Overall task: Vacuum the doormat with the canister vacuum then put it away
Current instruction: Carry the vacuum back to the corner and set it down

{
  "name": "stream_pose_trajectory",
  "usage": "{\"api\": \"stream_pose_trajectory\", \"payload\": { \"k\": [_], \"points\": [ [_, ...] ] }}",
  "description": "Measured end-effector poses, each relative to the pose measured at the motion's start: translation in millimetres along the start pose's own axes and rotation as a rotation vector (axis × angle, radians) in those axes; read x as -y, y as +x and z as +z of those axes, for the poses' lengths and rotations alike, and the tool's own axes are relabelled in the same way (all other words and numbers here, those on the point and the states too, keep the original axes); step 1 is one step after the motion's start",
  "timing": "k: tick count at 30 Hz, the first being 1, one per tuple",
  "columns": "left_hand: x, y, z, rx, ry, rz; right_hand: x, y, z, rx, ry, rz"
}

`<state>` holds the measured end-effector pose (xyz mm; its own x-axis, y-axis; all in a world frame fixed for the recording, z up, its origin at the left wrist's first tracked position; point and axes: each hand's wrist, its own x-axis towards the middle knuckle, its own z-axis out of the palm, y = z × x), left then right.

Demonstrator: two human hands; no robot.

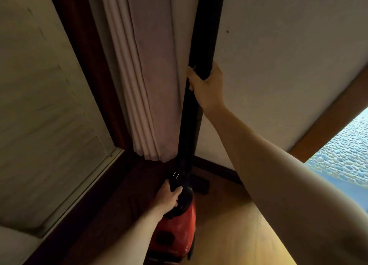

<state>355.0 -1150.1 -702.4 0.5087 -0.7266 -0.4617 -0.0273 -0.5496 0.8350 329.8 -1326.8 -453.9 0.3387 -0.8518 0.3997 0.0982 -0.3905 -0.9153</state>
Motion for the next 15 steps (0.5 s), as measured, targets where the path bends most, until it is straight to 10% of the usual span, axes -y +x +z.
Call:
{"api": "stream_pose_trajectory", "payload": {
  "k": [15],
  "points": [
    [-21, -19, -9, -0.092, 0.248, -0.035, -18, -25, 5, -0.015, -0.106, 0.010]
  ]
}}
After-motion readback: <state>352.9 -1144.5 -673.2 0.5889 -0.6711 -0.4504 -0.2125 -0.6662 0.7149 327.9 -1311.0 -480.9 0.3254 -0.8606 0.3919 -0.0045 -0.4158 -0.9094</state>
